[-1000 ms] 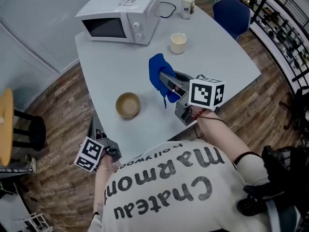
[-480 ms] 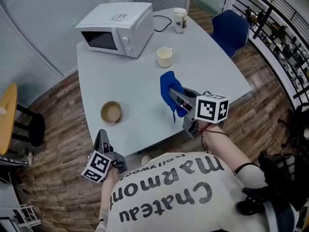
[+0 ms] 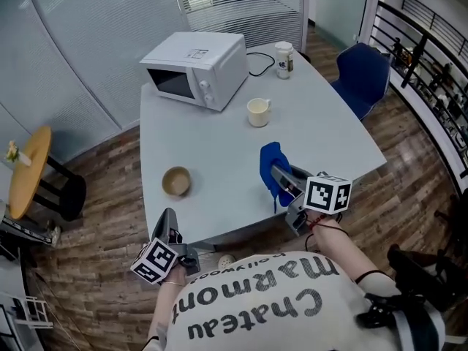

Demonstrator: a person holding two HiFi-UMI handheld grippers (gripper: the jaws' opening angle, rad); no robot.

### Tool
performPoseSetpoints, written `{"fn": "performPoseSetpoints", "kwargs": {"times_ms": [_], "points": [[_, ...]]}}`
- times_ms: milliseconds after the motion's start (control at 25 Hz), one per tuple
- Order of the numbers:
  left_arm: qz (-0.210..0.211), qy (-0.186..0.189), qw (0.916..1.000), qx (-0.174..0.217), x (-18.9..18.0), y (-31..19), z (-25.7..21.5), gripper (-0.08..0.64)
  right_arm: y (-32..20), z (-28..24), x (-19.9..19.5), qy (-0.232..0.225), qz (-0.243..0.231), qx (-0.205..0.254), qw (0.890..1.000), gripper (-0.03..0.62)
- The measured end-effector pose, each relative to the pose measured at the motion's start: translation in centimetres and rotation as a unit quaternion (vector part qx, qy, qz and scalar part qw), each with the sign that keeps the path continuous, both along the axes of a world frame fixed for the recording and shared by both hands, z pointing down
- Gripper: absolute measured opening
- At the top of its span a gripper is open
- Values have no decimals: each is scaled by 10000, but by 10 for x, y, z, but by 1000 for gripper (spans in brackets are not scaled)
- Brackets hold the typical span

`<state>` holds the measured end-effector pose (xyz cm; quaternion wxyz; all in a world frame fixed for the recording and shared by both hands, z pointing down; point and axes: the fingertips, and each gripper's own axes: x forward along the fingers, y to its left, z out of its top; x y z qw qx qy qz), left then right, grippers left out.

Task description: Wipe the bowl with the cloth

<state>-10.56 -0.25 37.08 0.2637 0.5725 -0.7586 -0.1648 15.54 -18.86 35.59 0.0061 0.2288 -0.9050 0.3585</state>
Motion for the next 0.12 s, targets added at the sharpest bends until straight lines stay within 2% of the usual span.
{"fn": "performPoseSetpoints", "kwargs": {"times_ms": [120], "points": [[-37, -24, 10000, 14, 13, 2, 2, 14, 1, 5, 7, -1, -96, 12, 10000, 69]]}}
